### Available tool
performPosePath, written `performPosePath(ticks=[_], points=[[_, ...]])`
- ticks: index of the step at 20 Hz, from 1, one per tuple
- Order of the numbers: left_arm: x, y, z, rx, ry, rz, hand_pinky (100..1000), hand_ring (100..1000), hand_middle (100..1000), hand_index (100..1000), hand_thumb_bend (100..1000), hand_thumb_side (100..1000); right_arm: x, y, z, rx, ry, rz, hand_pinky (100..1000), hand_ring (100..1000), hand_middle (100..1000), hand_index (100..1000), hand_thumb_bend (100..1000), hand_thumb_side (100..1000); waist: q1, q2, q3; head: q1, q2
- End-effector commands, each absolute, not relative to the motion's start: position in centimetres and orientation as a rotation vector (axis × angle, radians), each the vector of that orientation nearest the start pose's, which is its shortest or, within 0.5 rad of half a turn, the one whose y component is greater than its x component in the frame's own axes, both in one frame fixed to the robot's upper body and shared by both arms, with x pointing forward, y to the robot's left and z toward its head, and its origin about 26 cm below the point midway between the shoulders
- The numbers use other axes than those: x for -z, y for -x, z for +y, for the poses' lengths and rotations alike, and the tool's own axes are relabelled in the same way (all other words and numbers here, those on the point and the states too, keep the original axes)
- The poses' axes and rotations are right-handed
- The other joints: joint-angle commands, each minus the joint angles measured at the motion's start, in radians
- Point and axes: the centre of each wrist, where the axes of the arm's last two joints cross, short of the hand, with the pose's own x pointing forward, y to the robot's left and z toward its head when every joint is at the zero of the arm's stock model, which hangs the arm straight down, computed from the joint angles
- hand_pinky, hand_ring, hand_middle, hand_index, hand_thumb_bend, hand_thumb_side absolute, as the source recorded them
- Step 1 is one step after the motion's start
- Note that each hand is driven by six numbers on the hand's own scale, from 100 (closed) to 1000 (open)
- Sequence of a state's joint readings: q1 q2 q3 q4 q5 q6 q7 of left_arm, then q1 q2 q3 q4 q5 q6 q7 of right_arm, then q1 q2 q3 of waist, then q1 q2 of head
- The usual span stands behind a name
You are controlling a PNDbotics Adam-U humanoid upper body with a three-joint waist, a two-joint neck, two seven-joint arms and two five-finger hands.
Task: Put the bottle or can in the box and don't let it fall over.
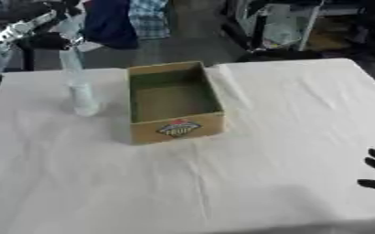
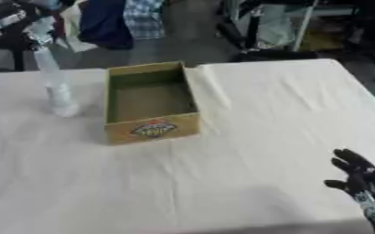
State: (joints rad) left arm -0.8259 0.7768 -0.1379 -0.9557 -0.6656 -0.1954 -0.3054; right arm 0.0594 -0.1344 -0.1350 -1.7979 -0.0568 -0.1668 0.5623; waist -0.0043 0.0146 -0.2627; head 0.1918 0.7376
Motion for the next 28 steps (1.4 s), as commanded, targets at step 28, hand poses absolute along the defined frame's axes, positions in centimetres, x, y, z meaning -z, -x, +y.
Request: performPosePath(ticks=[28], points=[[-23.2, -42.8, 43.8, 1.052, -1.148, -1.460, 815, 799, 801, 957, 156, 863, -5.0, -25.9, -30.7, -0.524, -0.188, -1.859, 794, 1000, 974, 1000, 100, 647, 0.000, -0.003, 0.000, 0.007, -0.006]])
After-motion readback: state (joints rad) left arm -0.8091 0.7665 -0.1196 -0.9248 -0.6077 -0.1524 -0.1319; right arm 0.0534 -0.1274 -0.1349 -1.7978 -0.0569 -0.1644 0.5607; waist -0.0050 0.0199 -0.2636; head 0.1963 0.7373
